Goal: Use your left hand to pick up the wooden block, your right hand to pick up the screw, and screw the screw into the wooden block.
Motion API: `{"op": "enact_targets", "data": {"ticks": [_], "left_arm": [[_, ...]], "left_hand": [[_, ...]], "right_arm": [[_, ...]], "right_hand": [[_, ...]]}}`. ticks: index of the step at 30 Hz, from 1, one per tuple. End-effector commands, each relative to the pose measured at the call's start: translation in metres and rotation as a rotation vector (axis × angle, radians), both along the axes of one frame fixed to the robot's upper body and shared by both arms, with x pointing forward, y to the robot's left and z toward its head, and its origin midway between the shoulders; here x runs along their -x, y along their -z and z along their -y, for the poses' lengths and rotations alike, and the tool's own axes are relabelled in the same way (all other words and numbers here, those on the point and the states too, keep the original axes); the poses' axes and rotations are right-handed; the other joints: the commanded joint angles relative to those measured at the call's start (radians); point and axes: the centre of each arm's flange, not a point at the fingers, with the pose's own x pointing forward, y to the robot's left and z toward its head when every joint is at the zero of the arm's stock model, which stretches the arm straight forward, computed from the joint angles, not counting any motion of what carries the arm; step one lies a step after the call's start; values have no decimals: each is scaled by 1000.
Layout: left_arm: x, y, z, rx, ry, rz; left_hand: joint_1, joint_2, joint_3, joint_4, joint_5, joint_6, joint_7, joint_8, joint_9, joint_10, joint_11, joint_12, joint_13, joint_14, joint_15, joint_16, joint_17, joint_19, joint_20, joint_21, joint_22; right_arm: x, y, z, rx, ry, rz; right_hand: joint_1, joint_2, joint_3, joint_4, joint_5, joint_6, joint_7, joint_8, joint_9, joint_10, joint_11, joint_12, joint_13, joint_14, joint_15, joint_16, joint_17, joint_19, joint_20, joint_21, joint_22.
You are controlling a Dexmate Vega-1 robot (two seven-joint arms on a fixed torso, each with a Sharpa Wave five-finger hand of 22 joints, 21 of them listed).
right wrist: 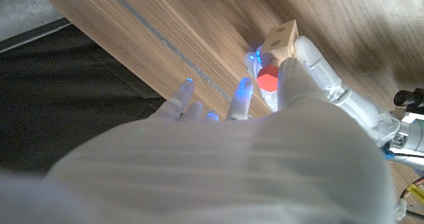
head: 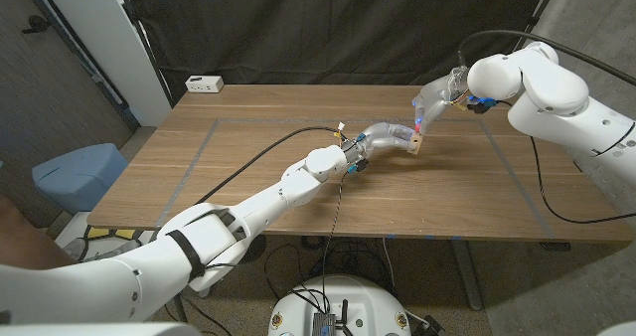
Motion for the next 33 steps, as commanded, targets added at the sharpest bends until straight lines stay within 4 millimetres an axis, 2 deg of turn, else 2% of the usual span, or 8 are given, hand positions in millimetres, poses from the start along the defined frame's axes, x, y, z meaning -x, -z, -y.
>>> {"op": "enact_targets", "data": {"ticks": [1, 17, 33], "left_arm": [[0, 0, 0, -1, 2, 0], [-1, 1, -2, 0, 1, -5], [-3, 1, -4, -1, -1, -10]], "left_hand": [[-18, 32, 24, 12, 7, 50, -5, 7, 17, 7, 1, 11, 2, 4, -76, 2, 3, 4, 0, 7, 5], [-18, 33, 24, 13, 7, 50, -4, 6, 17, 6, 1, 10, 2, 4, -75, 2, 4, 4, 1, 7, 6], [-22, 34, 25, 14, 7, 50, -3, 5, 17, 8, 1, 11, 2, 5, -75, 1, 3, 5, 1, 7, 6]], "right_arm": [[-2, 0, 0, -5, -4, 13], [-4, 2, -2, -8, -10, 21], [-5, 2, -3, -12, -11, 28]], "right_hand": [[-1, 9, 11, -2, -1, 22, -2, 11, 3, 18, -2, 9, 5, 16, -31, 7, 6, 11, -7, 5, 4], [16, 17, 28, -9, 0, 103, 5, 48, 5, 53, -12, 18, 4, 36, -41, 13, 5, 27, -16, 8, 3], [21, 25, 37, -7, -1, 150, 6, 75, 13, 80, -22, 22, 4, 50, -48, 18, 7, 39, -24, 10, 3]]}}
